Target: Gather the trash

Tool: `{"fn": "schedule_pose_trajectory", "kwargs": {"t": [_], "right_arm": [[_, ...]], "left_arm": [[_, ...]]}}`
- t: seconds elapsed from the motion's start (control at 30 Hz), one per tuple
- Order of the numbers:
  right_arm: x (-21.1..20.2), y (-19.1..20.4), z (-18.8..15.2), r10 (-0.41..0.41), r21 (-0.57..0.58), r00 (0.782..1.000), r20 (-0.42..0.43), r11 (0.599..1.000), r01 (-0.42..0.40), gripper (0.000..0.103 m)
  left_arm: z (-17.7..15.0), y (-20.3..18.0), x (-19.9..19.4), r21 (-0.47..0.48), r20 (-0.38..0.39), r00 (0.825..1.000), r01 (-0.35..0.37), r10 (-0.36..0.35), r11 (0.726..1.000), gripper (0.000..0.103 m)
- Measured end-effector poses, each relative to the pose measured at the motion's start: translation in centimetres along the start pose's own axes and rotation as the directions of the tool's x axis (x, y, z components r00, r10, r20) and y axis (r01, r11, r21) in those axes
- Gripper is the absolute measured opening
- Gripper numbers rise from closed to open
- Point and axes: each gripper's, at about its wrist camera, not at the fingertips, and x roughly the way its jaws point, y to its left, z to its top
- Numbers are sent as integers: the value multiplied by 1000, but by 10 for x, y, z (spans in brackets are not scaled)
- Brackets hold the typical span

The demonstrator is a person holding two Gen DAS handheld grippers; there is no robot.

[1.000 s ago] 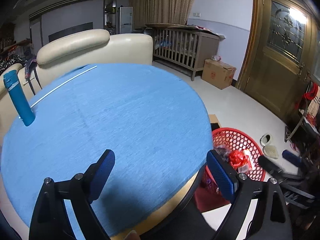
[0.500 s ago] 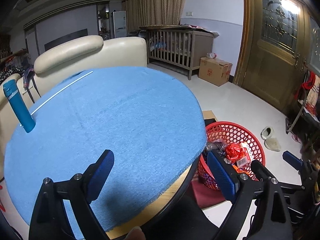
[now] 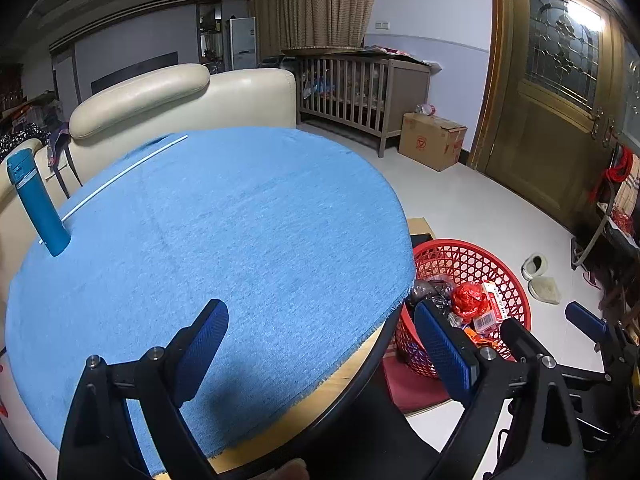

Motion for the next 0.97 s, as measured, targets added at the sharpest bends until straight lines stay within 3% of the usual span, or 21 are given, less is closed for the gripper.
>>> {"fn": "schedule_pose_trajectory", "kwargs": {"t": [0.97], "right_arm": [[0,-2,0,-12,6,1000,-9,1000,12,103]], "left_arm": [[-4,-5,1,39,4,1000,12,-12,999,94]]}}
